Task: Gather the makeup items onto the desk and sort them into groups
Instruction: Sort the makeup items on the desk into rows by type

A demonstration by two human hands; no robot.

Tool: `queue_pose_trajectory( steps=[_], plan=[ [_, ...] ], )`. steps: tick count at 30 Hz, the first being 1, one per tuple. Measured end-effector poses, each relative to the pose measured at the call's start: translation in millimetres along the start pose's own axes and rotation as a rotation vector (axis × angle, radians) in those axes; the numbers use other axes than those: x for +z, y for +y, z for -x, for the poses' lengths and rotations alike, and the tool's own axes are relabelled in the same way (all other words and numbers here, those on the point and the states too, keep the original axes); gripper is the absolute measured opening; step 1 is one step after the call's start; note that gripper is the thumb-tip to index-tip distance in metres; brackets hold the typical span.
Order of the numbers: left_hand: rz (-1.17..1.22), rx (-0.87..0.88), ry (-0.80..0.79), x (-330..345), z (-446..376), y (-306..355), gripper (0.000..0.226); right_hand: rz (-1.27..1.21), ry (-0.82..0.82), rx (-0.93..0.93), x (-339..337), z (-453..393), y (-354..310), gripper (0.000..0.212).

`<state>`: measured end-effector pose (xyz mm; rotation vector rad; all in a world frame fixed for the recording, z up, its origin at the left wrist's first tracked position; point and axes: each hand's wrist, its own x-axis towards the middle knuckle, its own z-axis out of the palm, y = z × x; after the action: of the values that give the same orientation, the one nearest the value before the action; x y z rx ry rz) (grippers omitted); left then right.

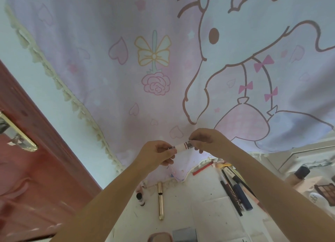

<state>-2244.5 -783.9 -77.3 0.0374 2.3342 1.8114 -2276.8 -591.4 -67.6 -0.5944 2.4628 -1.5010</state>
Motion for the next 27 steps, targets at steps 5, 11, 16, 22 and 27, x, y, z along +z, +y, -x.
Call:
queue_pose_trajectory(
  steps=[5, 11, 16, 22, 27],
  plan=[
    [-0.105, -0.043, -0.102, -1, 1, -7, 0.006, -0.013, -0.004, -0.026, 2, 3, 1, 0.024],
    [-0.335, -0.055, -0.203, -1, 3, -20, 0.022, 0.098, -0.071, -0.042, 16, 1, 1, 0.019],
    [-0.452, -0.027, -0.159, -2, 5, -35, 0.019, 0.214, -0.104, -0.078, 35, -4, 2, 0.017],
    [-0.399, -0.094, -0.063, -10, 21, -73, 0.010, 0.092, -0.109, 0.060, 59, -12, 22, 0.034],
    [-0.344, -0.229, 0.067, -24, 47, -131, 0.016, 0.207, -0.145, 0.232, 96, -2, 77, 0.026]
  ],
)
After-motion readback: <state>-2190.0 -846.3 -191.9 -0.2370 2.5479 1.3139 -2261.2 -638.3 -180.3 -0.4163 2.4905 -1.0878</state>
